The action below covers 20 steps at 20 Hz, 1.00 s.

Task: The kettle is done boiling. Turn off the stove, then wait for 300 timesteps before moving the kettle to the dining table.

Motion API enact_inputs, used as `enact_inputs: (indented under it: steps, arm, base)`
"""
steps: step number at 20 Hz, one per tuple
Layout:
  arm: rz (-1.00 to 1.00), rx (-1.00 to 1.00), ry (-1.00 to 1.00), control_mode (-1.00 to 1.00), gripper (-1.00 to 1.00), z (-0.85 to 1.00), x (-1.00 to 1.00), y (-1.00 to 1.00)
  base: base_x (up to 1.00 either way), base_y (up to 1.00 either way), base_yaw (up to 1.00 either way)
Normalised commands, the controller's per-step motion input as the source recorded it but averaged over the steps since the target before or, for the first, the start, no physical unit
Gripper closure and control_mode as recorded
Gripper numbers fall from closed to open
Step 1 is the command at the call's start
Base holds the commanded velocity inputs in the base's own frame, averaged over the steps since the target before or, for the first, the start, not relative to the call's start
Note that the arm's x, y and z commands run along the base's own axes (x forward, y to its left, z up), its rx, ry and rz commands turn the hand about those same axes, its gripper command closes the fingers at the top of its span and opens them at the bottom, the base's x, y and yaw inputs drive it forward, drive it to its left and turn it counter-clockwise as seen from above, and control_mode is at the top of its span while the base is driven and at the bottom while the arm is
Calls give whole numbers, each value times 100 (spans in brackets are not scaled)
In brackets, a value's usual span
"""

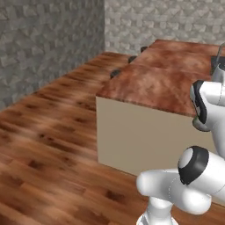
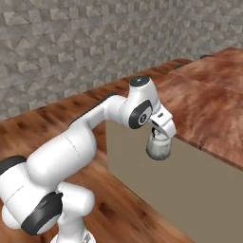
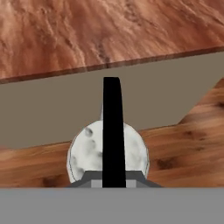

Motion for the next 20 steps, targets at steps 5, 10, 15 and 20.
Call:
enact_inputs:
  steps: [5,10,15,20]
  arm:
    - [0,0,0,100,100,0,0,0]
    - [0,0,0,100,100,0,0,0]
    - [0,0,0,100,100,0,0,0]
    - [0,0,0,100,100,0,0,0]
  base:
    - [59,95,-39]
    - [58,95,-39]
    - [58,95,-39]
    - [59,95,-39]
